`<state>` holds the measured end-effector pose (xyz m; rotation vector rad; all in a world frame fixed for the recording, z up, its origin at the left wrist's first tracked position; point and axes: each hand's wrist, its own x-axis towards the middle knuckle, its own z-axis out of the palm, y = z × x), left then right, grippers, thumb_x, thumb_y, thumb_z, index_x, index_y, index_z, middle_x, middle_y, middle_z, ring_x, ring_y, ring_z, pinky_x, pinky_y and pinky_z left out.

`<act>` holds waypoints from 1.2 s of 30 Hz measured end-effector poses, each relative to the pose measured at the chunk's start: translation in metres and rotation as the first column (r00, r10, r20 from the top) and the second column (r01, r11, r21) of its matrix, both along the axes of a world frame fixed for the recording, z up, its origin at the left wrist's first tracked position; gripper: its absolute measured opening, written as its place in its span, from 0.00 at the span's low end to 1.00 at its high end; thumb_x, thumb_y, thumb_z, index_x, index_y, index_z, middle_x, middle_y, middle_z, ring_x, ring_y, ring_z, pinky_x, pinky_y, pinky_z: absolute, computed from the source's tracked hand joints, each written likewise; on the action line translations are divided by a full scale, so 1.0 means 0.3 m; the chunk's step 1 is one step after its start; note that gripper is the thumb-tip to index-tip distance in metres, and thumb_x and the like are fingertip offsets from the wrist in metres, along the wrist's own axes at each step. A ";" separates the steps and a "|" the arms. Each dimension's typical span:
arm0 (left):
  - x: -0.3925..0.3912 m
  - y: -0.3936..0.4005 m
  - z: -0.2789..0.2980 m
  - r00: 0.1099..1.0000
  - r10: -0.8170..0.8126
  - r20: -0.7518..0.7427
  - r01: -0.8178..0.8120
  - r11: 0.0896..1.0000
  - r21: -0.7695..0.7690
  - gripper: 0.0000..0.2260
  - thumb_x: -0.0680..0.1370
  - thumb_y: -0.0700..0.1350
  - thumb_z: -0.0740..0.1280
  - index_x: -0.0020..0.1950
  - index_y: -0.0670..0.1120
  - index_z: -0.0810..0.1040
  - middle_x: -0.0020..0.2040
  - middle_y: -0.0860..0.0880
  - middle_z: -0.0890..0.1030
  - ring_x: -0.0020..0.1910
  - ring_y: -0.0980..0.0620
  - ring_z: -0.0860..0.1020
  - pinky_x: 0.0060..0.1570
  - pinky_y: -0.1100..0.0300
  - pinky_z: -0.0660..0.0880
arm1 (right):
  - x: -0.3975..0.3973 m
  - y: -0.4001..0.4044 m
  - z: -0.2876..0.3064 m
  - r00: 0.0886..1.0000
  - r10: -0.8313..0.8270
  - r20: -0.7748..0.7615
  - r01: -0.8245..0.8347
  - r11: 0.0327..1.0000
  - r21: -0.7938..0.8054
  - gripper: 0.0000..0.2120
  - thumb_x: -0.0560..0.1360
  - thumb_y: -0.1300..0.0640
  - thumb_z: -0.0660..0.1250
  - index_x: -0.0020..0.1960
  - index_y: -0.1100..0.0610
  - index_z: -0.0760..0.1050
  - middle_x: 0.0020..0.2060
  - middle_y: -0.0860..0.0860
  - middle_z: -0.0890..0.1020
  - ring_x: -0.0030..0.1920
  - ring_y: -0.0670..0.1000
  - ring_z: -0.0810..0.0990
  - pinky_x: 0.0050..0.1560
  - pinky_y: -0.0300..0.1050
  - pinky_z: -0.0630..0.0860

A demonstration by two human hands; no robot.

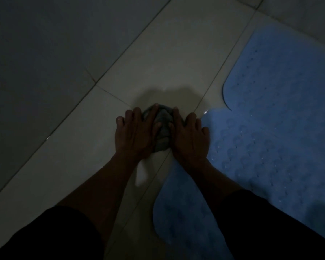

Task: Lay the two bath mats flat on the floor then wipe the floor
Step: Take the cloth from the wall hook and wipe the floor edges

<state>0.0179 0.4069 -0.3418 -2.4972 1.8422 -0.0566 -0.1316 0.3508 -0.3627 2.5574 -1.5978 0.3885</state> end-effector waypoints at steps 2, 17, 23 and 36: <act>-0.004 -0.038 0.002 1.000 0.003 -0.017 -0.003 1.000 0.009 0.25 0.84 0.60 0.50 0.80 0.55 0.59 0.55 0.42 0.75 0.50 0.41 0.72 0.48 0.48 0.63 | 0.004 -0.025 -0.003 0.999 -0.037 -0.016 0.037 0.999 -0.026 0.22 0.82 0.45 0.56 0.71 0.54 0.72 0.49 0.58 0.79 0.43 0.60 0.78 0.40 0.50 0.70; -0.082 -0.365 0.014 0.998 0.029 -0.060 -0.028 1.000 0.003 0.25 0.84 0.61 0.48 0.81 0.56 0.57 0.54 0.43 0.73 0.49 0.42 0.70 0.49 0.48 0.63 | -0.044 -0.355 0.007 0.995 -0.097 -0.017 0.098 0.995 0.011 0.22 0.80 0.45 0.62 0.70 0.53 0.73 0.50 0.56 0.79 0.45 0.58 0.78 0.44 0.51 0.71; -0.113 -0.493 0.023 0.999 0.029 -0.022 -0.028 0.999 0.042 0.25 0.84 0.60 0.48 0.81 0.55 0.56 0.56 0.43 0.73 0.50 0.43 0.70 0.50 0.48 0.64 | -0.058 -0.469 0.014 0.993 -0.118 0.002 0.117 0.988 0.101 0.25 0.77 0.48 0.65 0.72 0.54 0.70 0.52 0.57 0.79 0.48 0.60 0.78 0.45 0.52 0.71; -0.144 -0.719 0.064 0.998 0.059 0.029 -0.063 0.984 0.169 0.26 0.84 0.60 0.44 0.82 0.57 0.51 0.58 0.43 0.71 0.54 0.42 0.69 0.53 0.46 0.64 | -0.012 -0.657 0.085 0.955 -0.250 0.159 0.186 0.923 0.337 0.31 0.72 0.50 0.47 0.65 0.58 0.78 0.47 0.58 0.81 0.43 0.60 0.80 0.44 0.52 0.75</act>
